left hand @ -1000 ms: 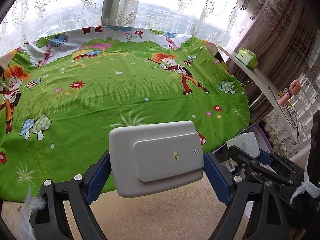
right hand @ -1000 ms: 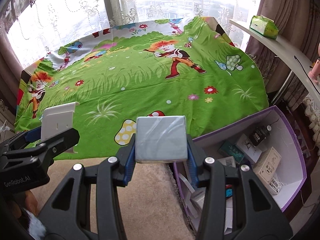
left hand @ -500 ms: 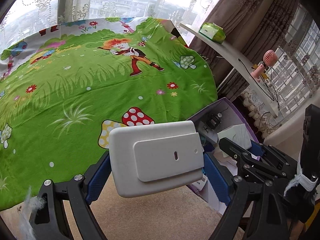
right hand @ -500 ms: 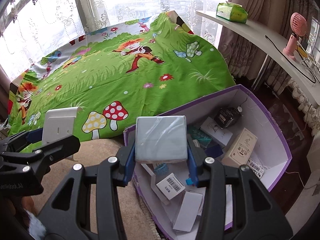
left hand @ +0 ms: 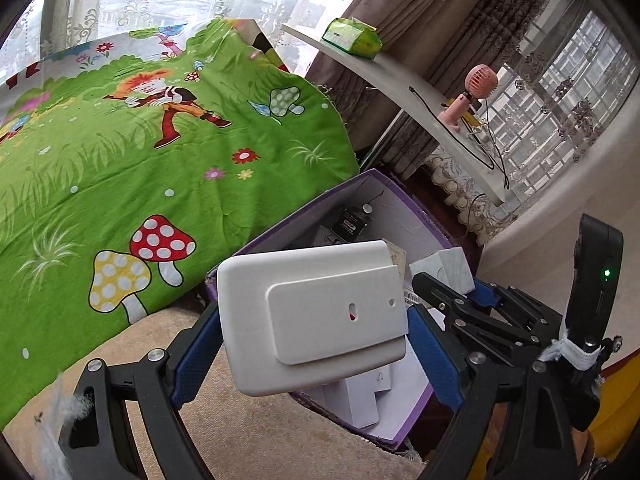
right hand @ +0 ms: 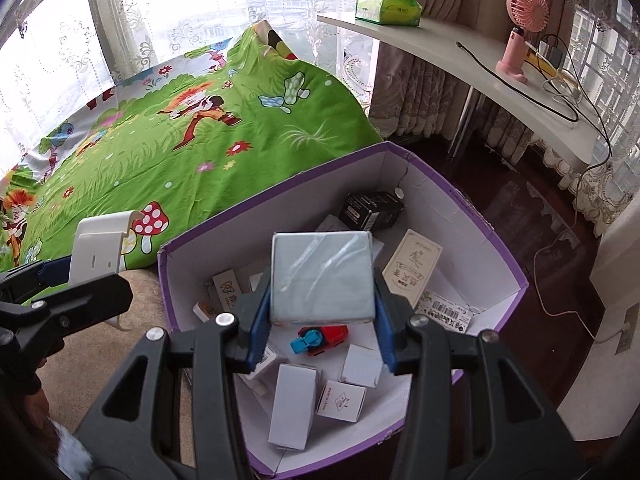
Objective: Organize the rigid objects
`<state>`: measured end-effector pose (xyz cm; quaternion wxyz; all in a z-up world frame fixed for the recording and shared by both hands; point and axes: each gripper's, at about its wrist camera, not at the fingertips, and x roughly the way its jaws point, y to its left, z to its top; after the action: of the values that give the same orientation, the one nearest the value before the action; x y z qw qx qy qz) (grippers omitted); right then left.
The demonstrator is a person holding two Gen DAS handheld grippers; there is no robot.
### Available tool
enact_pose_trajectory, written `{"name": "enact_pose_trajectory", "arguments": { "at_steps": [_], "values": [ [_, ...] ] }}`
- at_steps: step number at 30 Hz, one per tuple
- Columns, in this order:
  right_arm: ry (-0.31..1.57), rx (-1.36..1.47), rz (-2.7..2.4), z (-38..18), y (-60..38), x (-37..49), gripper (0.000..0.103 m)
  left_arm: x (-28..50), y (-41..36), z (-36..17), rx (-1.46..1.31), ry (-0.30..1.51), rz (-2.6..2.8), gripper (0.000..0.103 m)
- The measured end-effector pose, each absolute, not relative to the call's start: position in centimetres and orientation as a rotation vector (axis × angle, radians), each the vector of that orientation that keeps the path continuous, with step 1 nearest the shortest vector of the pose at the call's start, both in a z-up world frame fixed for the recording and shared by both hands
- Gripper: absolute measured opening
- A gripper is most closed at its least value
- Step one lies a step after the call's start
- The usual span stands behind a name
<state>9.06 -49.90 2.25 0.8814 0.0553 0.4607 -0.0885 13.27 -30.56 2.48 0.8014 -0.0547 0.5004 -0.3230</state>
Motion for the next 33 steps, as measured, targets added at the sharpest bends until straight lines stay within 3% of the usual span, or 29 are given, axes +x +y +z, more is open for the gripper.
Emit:
{"name": "enact_pose_trajectory", "arguments": {
  "at_steps": [2, 5, 6, 18, 33],
  "values": [
    [0.963, 0.124, -0.196, 2.2, -50.5, 8.9, 0.053, 13.4, -31.0, 2.1, -0.115, 1.097, -0.705, 0.097],
    [0.958, 0.129, -0.208, 2.2, -50.8, 8.7, 0.078, 13.6, -30.9, 1.2, -0.126, 1.145, -0.699, 0.099],
    [0.951, 0.128, -0.211, 2.3, -50.8, 8.5, 0.079, 13.6, -30.6, 1.0, -0.137, 1.156, -0.696, 0.099],
    [0.985, 0.134, -0.227, 2.1, -50.0, 6.5, 0.081, 12.1, -26.5, -0.8, -0.296, 1.237, -0.657, 0.099],
    [0.986, 0.106, -0.248, 1.8, -49.7, 6.7, 0.081, 11.8, -29.4, -1.4, -0.057, 1.258, -0.656, 0.103]
  ]
}}
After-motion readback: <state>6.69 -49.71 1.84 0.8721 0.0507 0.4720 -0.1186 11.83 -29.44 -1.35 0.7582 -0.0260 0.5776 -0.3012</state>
